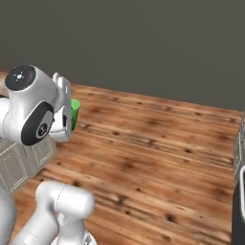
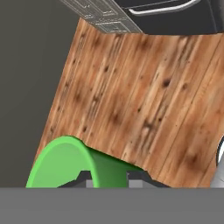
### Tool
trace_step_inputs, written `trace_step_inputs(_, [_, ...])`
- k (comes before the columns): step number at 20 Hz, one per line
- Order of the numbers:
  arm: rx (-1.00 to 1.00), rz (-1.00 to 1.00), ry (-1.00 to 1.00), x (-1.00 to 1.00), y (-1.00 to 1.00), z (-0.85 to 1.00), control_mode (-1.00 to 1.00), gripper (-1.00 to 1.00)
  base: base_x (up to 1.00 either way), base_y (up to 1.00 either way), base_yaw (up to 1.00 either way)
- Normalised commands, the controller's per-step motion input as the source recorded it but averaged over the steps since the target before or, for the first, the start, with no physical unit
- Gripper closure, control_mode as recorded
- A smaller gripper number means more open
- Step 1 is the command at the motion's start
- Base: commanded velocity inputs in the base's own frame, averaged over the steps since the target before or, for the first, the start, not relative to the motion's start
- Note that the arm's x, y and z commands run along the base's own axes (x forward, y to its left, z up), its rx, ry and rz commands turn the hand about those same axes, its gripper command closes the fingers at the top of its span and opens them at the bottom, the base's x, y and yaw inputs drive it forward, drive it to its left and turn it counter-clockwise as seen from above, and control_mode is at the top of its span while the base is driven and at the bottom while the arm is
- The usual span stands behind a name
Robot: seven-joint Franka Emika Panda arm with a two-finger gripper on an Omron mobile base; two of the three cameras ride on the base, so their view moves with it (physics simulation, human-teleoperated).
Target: There is a tray on the dining counter. Grab the cup, mug, and pitcher and place them on the tray. The pitcher may be placed next to the tray if it cannot fit the tray.
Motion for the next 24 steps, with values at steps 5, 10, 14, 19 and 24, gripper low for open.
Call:
trace_step_inputs(5, [0.00, 0.00, 0.00, 0.00, 0.00, 0.00, 1.00, 1.00, 1.00, 0.24, 0.00])
trace_step_inputs(10, [0.00, 0.00, 0.00, 0.00, 0.00, 0.00, 1.00, 1.00, 1.00, 0.30, 0.00])
trace_step_inputs(14, [0.00, 0.00, 0.00, 0.00, 0.00, 0.00, 1.00, 1.00, 1.00, 0.21, 0.00])
trace_step_inputs(19, [0.00, 0.00, 0.00, 0.00, 0.00, 0.00, 1.00, 1.00, 0.96, -0.01, 0.01])
trace_step_inputs(24, [0.00, 0.00, 0.00, 0.00, 0.00, 0.00, 1.00, 1.00, 0.99, -0.08, 0.04])
